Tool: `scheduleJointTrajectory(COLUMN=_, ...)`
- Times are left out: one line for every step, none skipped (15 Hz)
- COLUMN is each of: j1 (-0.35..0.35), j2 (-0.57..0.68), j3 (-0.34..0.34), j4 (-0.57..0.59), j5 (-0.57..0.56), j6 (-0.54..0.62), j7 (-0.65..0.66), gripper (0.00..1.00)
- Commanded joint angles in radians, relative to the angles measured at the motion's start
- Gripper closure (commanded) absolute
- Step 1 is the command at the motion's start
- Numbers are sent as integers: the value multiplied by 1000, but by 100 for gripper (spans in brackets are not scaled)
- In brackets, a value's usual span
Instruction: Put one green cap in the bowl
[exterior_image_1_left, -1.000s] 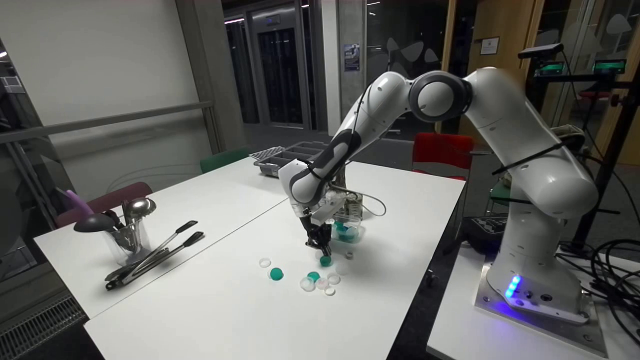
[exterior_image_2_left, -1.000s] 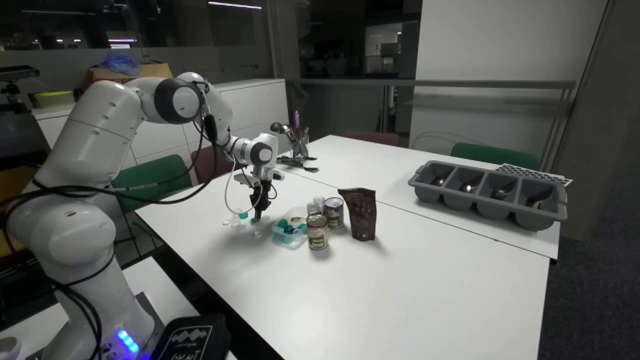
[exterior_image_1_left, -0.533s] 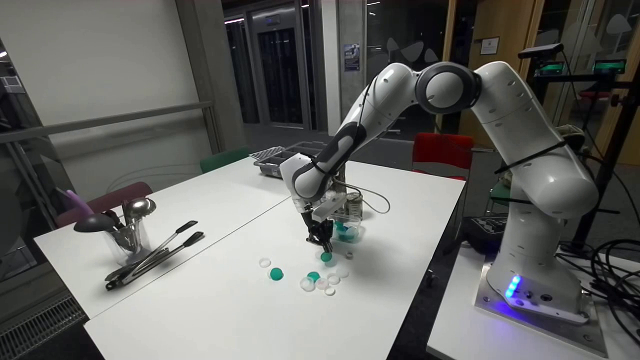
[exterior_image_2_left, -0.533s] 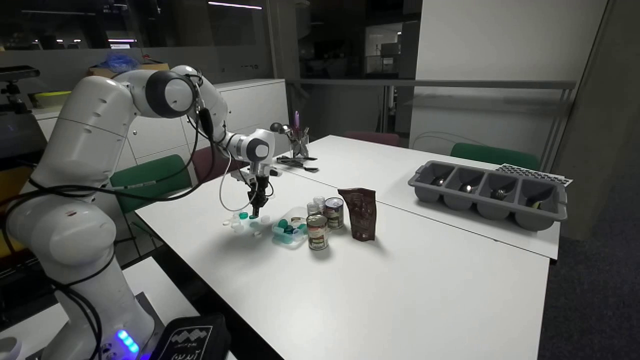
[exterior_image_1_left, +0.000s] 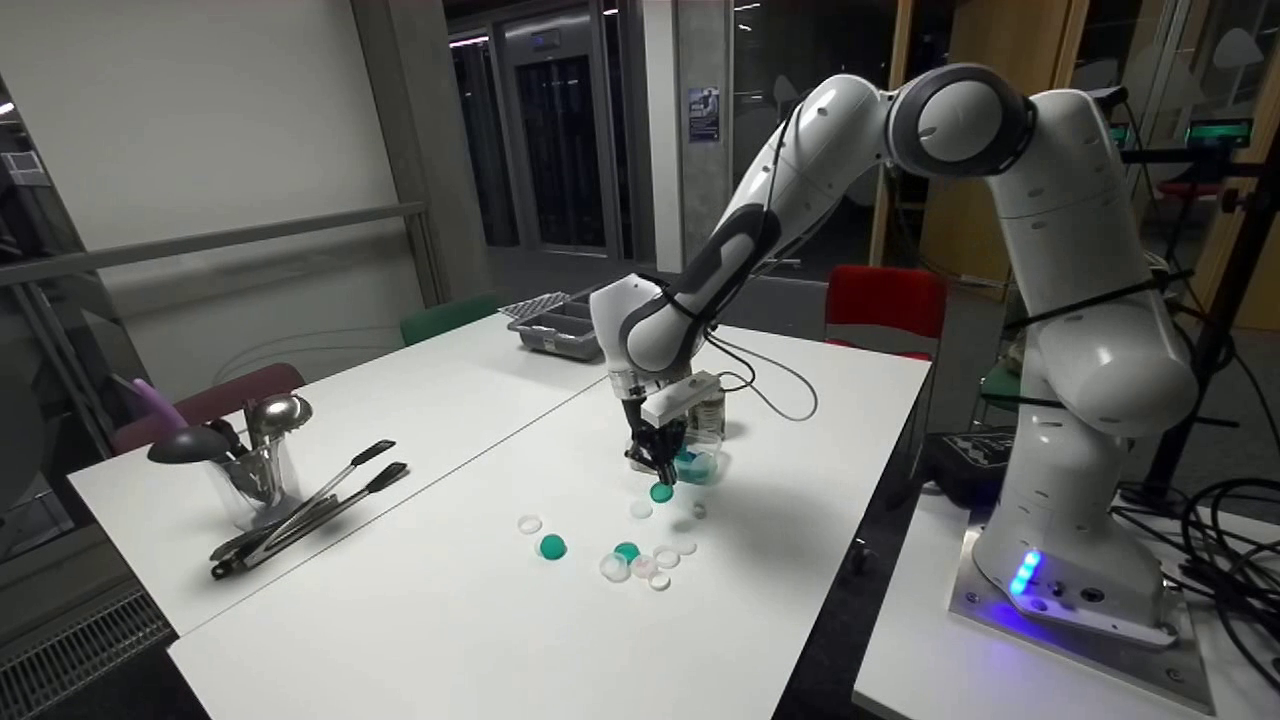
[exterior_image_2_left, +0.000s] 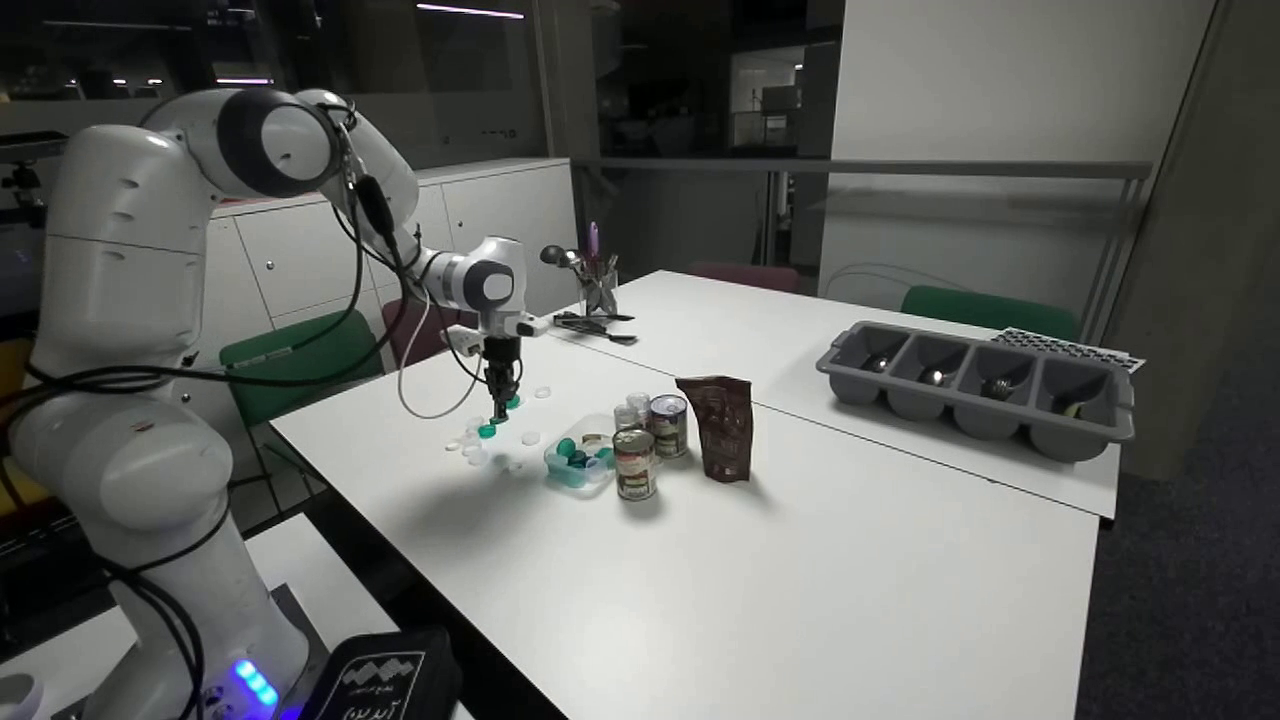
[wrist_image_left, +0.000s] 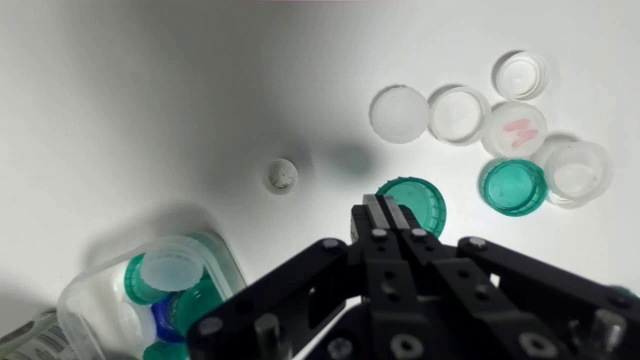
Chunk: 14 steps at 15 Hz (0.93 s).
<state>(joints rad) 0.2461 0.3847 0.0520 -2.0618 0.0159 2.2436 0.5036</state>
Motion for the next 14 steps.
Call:
scheduleJointTrajectory(j1=-21, j2=-223, j3=-14, j4=-227, j5=32, j6=94, j7=84, gripper=100)
scheduleJointTrajectory(j1=-42, j2=-262, j3=-16, j4=-266, j5=61, j6=105, j7=100, gripper=100)
scheduleJointTrajectory(j1=-60, j2=-296, j3=-18, j4=-295, j5=84, j6=103, j7=110, gripper=100)
scheduleJointTrajectory(j1=-82, j2=-326, j3=-24, j4=-329, j5=113, j6=110, j7=106, gripper=100)
scheduleJointTrajectory(j1=-105, j2=-349, j3=-31, j4=-354, j5=144, j6=115, j7=95, gripper=100)
scheduleJointTrajectory(j1=-127, j2=-367, j3=-39, j4=-375, j5=175, j6=123, j7=81, gripper=100)
scheduleJointTrajectory(j1=-148, j2=-382, j3=-47, j4=-396, j5=202, j6=136, j7=71, gripper=100)
scheduleJointTrajectory(j1=-170, j2=-395, j3=-56, j4=-416, j5=232, j6=150, j7=57, gripper=100)
scheduleJointTrajectory(j1=-186, j2=-406, j3=-64, j4=-431, j5=255, j6=165, j7=49, gripper=100)
scheduleJointTrajectory(j1=-200, j2=-417, j3=-69, j4=-445, j5=270, j6=190, j7=43, gripper=100)
scheduleJointTrajectory(j1=-211, j2=-427, j3=-73, j4=-456, j5=274, j6=204, j7=50, gripper=100)
scheduleJointTrajectory(j1=-220, j2=-438, j3=-77, j4=-462, j5=271, j6=216, j7=74, gripper=100)
scheduleJointTrajectory(j1=-229, j2=-447, j3=-81, j4=-464, j5=267, j6=215, j7=84, gripper=100)
scheduleJointTrajectory(j1=-238, j2=-452, j3=-85, j4=-462, j5=263, j6=210, j7=90, gripper=100)
